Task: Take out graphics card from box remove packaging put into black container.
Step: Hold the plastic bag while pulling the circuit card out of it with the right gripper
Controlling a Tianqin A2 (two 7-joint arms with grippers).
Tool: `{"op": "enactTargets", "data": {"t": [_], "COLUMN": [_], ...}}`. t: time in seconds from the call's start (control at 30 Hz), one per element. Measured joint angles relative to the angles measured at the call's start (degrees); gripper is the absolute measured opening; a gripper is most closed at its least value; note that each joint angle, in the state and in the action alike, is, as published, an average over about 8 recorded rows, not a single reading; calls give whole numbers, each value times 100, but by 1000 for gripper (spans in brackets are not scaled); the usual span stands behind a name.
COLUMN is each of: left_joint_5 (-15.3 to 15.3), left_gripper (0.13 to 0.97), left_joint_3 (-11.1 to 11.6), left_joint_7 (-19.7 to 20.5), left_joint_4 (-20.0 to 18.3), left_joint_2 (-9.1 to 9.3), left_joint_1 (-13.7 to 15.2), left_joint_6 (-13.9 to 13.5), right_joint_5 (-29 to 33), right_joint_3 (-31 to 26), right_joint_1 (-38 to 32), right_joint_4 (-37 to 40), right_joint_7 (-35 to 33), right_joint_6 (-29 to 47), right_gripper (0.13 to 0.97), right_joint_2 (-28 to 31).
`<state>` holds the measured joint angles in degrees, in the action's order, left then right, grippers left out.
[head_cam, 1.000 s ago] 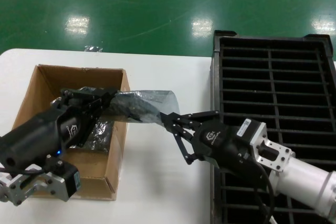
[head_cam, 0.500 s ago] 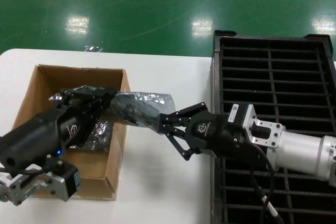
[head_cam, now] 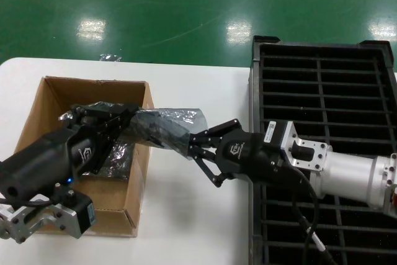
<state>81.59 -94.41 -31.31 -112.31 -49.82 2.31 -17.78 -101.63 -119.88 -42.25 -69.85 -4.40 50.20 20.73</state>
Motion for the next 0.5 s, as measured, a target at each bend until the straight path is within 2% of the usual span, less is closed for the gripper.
{"op": "enactTargets", "data": {"t": [0.5], "left_joint_5": [0], "left_gripper": [139], "left_joint_3": [0], "left_joint_7": [0], "left_joint_4": [0], "left_joint_2": [0], "left_joint_1": [0], "left_joint_6": [0], "right_joint_5": [219], "right_joint_3": [152], "right_joint_1": [-128], "right_joint_4": [455], "right_joint_7": [-251], "right_joint_6": [-54], "right_gripper": [132], "right_joint_2": [-277]}}
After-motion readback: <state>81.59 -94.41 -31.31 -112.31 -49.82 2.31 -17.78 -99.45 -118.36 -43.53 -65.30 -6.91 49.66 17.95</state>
